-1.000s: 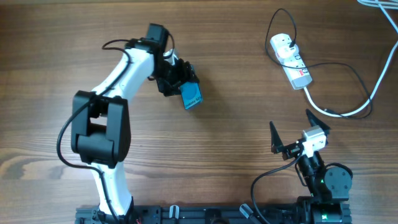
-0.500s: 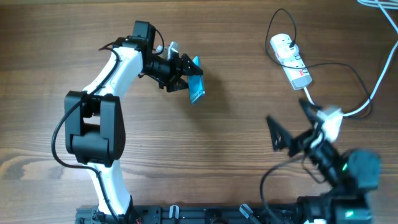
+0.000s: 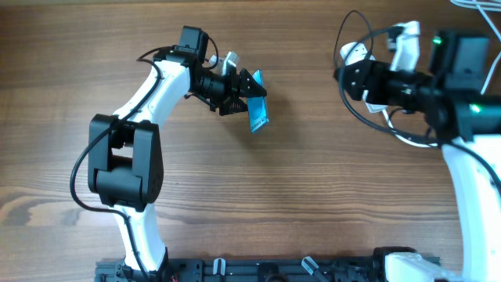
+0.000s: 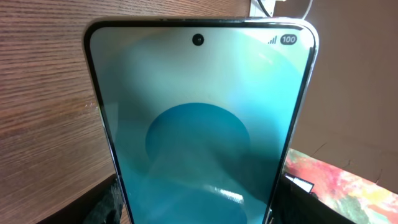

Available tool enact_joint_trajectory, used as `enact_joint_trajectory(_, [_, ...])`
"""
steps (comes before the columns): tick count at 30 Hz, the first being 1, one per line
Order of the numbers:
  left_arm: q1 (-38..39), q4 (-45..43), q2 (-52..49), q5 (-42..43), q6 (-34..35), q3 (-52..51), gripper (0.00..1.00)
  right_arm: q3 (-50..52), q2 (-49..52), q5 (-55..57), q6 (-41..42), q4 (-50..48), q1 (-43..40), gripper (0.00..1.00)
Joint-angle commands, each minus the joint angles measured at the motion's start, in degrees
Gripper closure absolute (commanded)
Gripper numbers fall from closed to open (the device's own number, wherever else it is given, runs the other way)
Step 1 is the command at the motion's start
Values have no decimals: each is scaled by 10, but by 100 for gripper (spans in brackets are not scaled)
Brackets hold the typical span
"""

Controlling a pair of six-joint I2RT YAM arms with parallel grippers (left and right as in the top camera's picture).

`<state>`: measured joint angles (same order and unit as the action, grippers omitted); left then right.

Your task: Plug charger to phone and switch on socket

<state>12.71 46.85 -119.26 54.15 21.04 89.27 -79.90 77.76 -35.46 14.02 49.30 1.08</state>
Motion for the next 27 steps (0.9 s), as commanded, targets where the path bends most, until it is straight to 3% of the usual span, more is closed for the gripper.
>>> enact_joint_trajectory(1, [0, -2, 21, 27, -13, 0, 32, -11, 59, 13, 25, 23, 52, 53])
enact_joint_trajectory(3, [1, -2, 21, 27, -13, 0, 33, -11, 102, 20, 24, 35, 88, 52])
enact_joint_trajectory(6, [3, -3, 21, 26, -14, 0, 33, -11, 158, 20, 13, 24, 140, 41])
enact_joint_trajectory(11, [11, -9, 21, 26, -14, 0, 33, -11, 230, 32, -5, -32, 200, 31])
enact_joint_trajectory(16, [11, -9, 21, 26, -14, 0, 33, -11, 277, 39, -5, -75, 224, 32])
enact_joint_trajectory(18, [11, -9, 21, 26, -14, 0, 33, -11, 293, 39, -3, -80, 233, 38])
enact_joint_trajectory(21, [10, -9, 21, 26, -14, 0, 33, -11, 295, 39, -3, -80, 240, 59])
enact_joint_trajectory(22, [11, -9, 21, 26, -14, 0, 33, -11, 295, 39, -2, -82, 241, 61])
enact_joint_trajectory(24, [10, -10, 21, 26, -14, 0, 31, -11, 295, 39, 15, -82, 241, 89])
enact_joint_trajectory(25, [10, -10, 21, 26, -13, 0, 26, -11, 295, 40, 21, -85, 241, 96])
enact_joint_trajectory(27, [10, -10, 21, 26, -13, 0, 18, -11, 295, 39, 34, -92, 240, 96])
